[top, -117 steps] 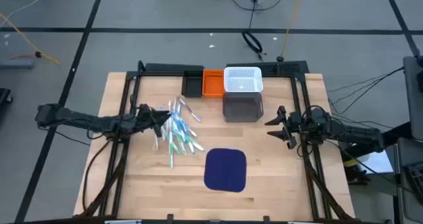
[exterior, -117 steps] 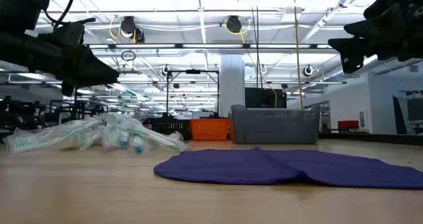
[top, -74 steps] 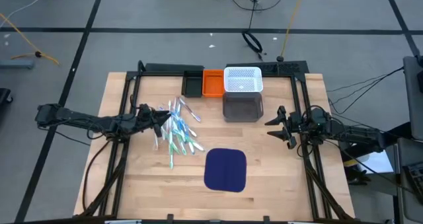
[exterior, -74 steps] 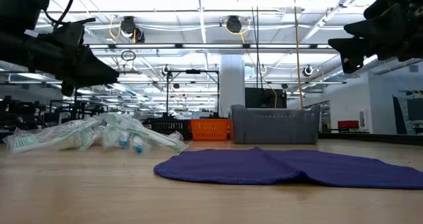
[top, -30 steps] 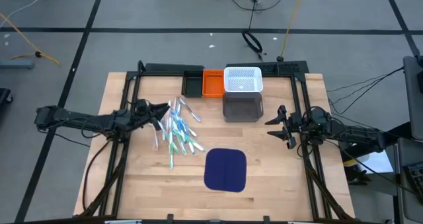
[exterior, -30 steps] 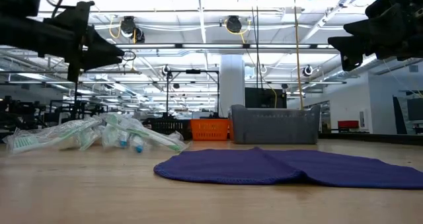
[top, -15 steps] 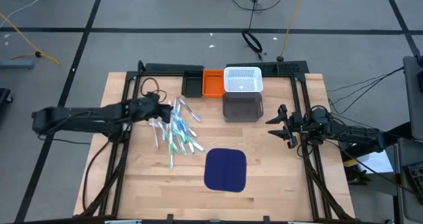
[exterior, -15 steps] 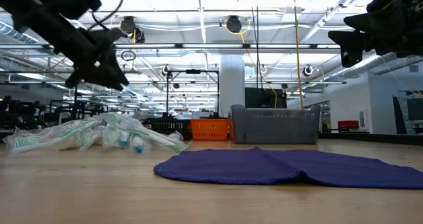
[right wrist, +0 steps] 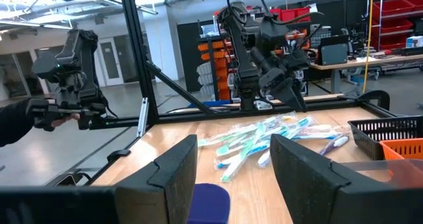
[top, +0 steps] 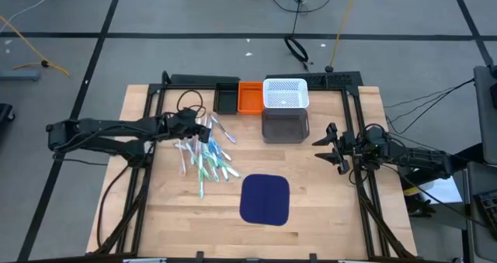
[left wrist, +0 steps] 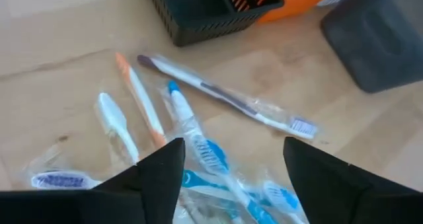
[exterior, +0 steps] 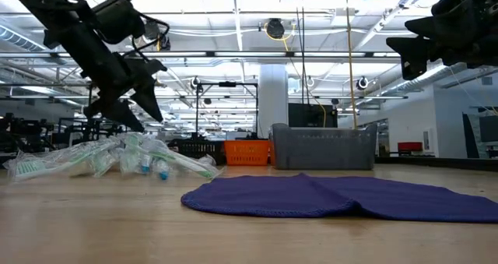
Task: Pick & Place Toothbrushes
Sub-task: Put the blue toothbrush into the white basket
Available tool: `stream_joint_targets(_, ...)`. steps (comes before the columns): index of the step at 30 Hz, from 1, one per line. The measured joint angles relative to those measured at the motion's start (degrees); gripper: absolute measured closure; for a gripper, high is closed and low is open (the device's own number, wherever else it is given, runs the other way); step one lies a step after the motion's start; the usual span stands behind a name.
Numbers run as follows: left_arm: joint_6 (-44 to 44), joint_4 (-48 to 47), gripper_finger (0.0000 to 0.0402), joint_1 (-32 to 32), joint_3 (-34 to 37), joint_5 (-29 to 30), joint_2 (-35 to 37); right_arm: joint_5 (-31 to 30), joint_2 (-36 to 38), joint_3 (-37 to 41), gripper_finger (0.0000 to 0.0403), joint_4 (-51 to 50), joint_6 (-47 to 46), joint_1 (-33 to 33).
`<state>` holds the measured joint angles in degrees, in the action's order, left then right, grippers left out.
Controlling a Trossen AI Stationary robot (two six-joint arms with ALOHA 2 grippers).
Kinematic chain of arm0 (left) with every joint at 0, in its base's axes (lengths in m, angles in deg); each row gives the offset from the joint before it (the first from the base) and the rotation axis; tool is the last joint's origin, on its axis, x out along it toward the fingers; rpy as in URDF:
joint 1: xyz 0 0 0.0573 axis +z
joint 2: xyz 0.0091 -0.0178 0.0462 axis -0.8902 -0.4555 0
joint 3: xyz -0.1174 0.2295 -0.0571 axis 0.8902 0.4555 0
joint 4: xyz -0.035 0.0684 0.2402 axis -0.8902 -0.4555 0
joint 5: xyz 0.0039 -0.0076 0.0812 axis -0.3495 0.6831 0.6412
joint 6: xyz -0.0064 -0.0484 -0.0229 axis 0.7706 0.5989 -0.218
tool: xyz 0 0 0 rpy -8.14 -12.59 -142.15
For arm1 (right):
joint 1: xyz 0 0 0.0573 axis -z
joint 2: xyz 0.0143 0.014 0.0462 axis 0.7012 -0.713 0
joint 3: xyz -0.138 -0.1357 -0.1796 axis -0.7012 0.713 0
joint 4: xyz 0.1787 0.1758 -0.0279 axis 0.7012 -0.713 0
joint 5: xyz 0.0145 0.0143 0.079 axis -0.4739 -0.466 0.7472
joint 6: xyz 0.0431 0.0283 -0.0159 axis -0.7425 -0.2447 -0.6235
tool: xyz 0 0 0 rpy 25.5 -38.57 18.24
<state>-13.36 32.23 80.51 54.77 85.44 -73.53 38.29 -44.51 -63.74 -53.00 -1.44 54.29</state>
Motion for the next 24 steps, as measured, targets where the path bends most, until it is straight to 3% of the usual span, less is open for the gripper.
stream_joint_targets(15,2.8,3.4,0.0134,0.0,0.0,0.0,-7.5,0.1,0.0,0.0,0.0218,0.0,0.0,0.0)
stream_joint_targets(19,3.4,4.9,0.0164,0.0,0.0,0.2,-9.1,0.1,0.0,0.0,0.0218,0.0,0.0,0.0)
stream_joint_targets(24,5.7,5.3,0.0239,0.0,0.0,0.4,-10.4,0.1,0.0,0.0,0.0218,-0.2,0.0,0.0)
